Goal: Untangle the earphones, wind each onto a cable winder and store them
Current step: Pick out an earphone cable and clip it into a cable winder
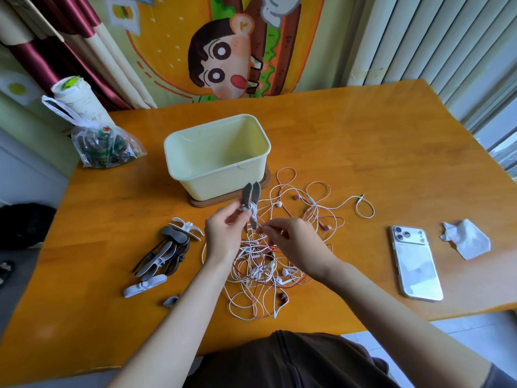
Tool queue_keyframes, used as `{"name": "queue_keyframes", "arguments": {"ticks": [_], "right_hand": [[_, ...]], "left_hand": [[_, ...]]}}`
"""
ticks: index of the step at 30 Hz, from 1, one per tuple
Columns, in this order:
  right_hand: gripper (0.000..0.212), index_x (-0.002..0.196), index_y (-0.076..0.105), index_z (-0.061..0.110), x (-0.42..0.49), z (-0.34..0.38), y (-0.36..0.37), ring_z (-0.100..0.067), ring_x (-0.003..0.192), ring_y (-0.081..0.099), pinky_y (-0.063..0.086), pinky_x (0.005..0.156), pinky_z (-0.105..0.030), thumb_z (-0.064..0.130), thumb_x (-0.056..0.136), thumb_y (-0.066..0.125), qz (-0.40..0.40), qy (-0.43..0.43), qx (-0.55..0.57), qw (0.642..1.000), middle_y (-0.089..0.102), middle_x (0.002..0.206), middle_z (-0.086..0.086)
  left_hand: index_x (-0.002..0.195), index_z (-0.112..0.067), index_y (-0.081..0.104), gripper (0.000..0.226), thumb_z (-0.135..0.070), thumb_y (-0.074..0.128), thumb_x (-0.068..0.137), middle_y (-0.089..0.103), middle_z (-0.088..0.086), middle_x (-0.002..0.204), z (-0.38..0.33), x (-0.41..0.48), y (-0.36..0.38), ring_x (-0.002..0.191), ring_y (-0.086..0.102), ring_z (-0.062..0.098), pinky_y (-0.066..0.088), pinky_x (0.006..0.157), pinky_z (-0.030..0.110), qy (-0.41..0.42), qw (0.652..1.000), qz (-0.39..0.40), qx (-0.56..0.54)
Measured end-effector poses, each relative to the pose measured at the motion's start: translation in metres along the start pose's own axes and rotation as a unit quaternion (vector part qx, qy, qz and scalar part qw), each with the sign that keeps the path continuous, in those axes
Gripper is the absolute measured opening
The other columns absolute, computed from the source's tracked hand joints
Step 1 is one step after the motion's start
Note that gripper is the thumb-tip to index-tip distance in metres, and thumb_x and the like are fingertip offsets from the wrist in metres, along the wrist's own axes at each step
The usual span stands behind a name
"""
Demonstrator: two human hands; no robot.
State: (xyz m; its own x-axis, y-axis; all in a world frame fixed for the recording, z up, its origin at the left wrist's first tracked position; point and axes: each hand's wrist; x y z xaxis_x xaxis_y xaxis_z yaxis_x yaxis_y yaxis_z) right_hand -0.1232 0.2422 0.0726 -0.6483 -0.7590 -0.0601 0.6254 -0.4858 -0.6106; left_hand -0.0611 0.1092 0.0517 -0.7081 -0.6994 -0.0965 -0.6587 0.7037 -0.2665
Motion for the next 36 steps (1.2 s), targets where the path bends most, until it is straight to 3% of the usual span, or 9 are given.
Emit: {"name": "queue_keyframes", "arguments": {"ticks": [5, 11, 14, 16, 19, 21, 30, 33, 36], "right_hand": [[0.022, 0.093, 0.072, 0.017, 0.008, 0.008, -0.023, -0.005, 0.049, 0.048, 0.037, 0.049, -0.014, 0.024, 0.097, 0.051, -0.011, -0.016, -0.029, 0.999, 0.051, 0.061, 0.019], [0.019, 0.077, 0.069, 0.022, 0.02, -0.004, -0.053, 0.004, 0.052, 0.05, 0.036, 0.048, -0.011, 0.028, 0.092, 0.06, -0.065, -0.002, -0.045, 0.997, 0.055, 0.059, 0.016], [0.019, 0.075, 0.068, 0.017, 0.02, -0.007, -0.056, 0.002, 0.047, 0.048, 0.033, 0.045, -0.012, 0.03, 0.088, 0.063, -0.076, 0.001, -0.023, 0.997, 0.053, 0.057, 0.015], [0.027, 0.071, 0.067, 0.011, 0.021, -0.01, -0.055, -0.004, 0.043, 0.043, 0.03, 0.043, -0.013, 0.032, 0.086, 0.064, -0.084, 0.003, -0.003, 0.996, 0.051, 0.053, 0.009], [0.029, 0.07, 0.068, 0.012, 0.019, -0.013, -0.049, -0.006, 0.048, 0.036, 0.027, 0.047, -0.02, 0.035, 0.087, 0.062, -0.081, 0.008, 0.053, 0.995, 0.055, 0.058, -0.001], [0.025, 0.071, 0.068, 0.019, 0.016, -0.013, -0.044, -0.009, 0.051, 0.039, 0.029, 0.049, -0.024, 0.033, 0.089, 0.06, -0.077, 0.016, 0.084, 0.993, 0.057, 0.058, 0.004], [0.024, 0.081, 0.065, 0.015, 0.008, -0.011, -0.012, 0.003, 0.045, 0.046, 0.035, 0.047, -0.01, 0.021, 0.098, 0.048, 0.043, 0.06, 0.103, 0.992, 0.056, 0.063, 0.009], [0.023, 0.086, 0.066, 0.017, 0.004, -0.007, -0.007, 0.002, 0.047, 0.048, 0.037, 0.048, -0.009, 0.023, 0.099, 0.047, 0.049, 0.046, 0.094, 0.993, 0.057, 0.064, 0.01], [0.022, 0.091, 0.066, 0.019, 0.003, -0.006, -0.008, -0.002, 0.051, 0.049, 0.039, 0.049, -0.011, 0.022, 0.099, 0.046, 0.07, 0.035, 0.057, 0.995, 0.057, 0.067, 0.01]], "left_hand": [[0.121, -0.013, 0.065, 0.035, -0.006, 0.065, 0.087, 0.061, 0.0, 0.094, 0.017, 0.001, -0.006, 0.094, 0.058, 0.019, 0.043, 0.074, 0.016, 0.041, 0.989, 0.058, 0.128], [0.105, -0.037, 0.065, 0.037, -0.005, 0.063, 0.087, 0.065, -0.008, 0.098, 0.002, -0.014, -0.01, 0.096, 0.058, 0.001, 0.042, 0.088, 0.019, 0.032, 0.979, 0.2, 0.021], [0.106, -0.031, 0.069, 0.03, -0.012, 0.066, 0.083, 0.068, 0.0, 0.108, -0.009, -0.019, -0.01, 0.107, 0.06, 0.008, 0.046, 0.097, 0.027, 0.027, 0.97, 0.241, -0.033], [0.109, -0.02, 0.07, 0.03, -0.016, 0.065, 0.08, 0.07, -0.001, 0.111, -0.018, -0.022, -0.009, 0.111, 0.061, 0.011, 0.048, 0.091, 0.022, 0.014, 0.964, 0.246, -0.097], [0.107, -0.016, 0.071, 0.032, -0.017, 0.063, 0.076, 0.073, -0.002, 0.105, -0.03, -0.024, -0.008, 0.104, 0.064, 0.011, 0.049, 0.083, 0.017, -0.005, 0.953, 0.231, -0.198], [0.101, -0.024, 0.075, 0.029, -0.017, 0.061, 0.077, 0.073, -0.002, 0.103, -0.034, -0.022, -0.007, 0.102, 0.065, 0.013, 0.051, 0.083, 0.021, -0.012, 0.945, 0.217, -0.244], [0.104, -0.017, 0.067, 0.025, -0.004, 0.052, 0.089, 0.073, -0.001, 0.099, -0.031, -0.012, -0.004, 0.094, 0.067, 0.013, 0.055, 0.082, 0.025, -0.103, 0.922, 0.105, -0.359], [0.104, -0.023, 0.068, 0.022, -0.01, 0.057, 0.09, 0.07, 0.002, 0.108, -0.025, -0.006, -0.009, 0.107, 0.063, 0.02, 0.049, 0.094, 0.032, -0.106, 0.952, 0.052, -0.284], [0.097, -0.032, 0.068, 0.022, -0.012, 0.06, 0.092, 0.071, -0.003, 0.102, -0.017, -0.005, -0.008, 0.102, 0.063, 0.018, 0.05, 0.084, 0.026, -0.087, 0.984, 0.009, -0.157]]}}
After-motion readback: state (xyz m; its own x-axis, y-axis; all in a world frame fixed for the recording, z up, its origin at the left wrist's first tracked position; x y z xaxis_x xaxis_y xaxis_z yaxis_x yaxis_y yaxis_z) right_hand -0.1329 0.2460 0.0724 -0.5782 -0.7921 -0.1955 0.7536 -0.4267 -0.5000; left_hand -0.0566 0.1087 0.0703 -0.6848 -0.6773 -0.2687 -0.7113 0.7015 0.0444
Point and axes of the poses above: each hand's wrist, its own x-axis towards the middle knuckle, its own y-axis out of the palm, z = x × y
